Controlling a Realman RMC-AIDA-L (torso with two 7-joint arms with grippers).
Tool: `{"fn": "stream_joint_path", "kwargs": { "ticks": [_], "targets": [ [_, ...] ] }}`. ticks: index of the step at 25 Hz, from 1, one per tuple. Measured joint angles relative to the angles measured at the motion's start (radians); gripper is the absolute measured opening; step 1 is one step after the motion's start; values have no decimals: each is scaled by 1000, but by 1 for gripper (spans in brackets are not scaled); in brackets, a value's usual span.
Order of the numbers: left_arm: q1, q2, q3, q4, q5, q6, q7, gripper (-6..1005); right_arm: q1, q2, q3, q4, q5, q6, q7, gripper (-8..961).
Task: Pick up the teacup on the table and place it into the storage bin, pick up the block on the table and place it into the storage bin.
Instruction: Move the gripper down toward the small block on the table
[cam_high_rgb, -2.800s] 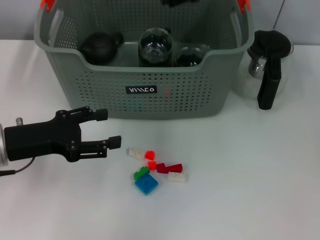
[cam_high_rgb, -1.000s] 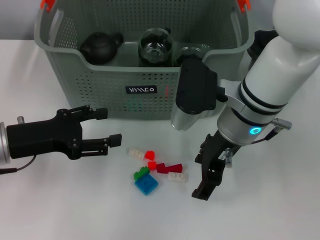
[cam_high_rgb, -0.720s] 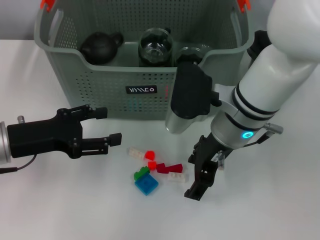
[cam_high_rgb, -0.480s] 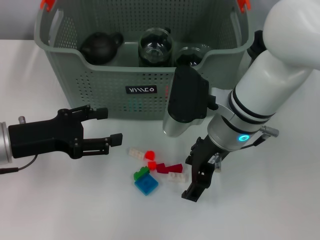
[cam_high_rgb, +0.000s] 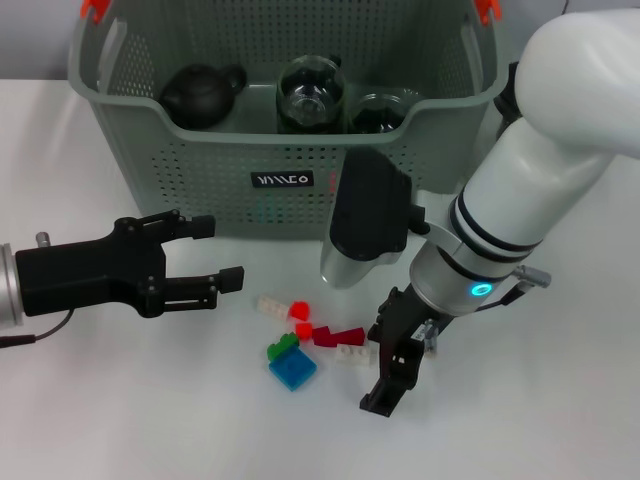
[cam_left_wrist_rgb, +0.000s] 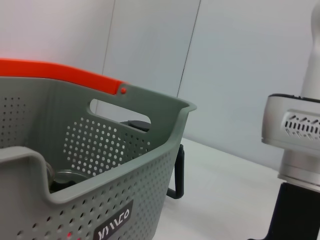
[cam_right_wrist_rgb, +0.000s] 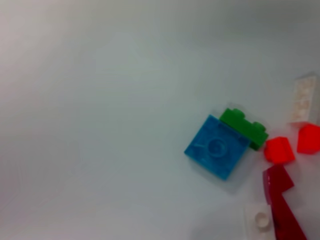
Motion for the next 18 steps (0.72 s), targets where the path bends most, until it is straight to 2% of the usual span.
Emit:
{"fn": "stream_joint_path", "kwargs": {
  "ticks": [18],
  "targets": [
    [0,1,-3,0,0,-1,0,861,6,2,-9,2,31,26,0,886]
  ]
}}
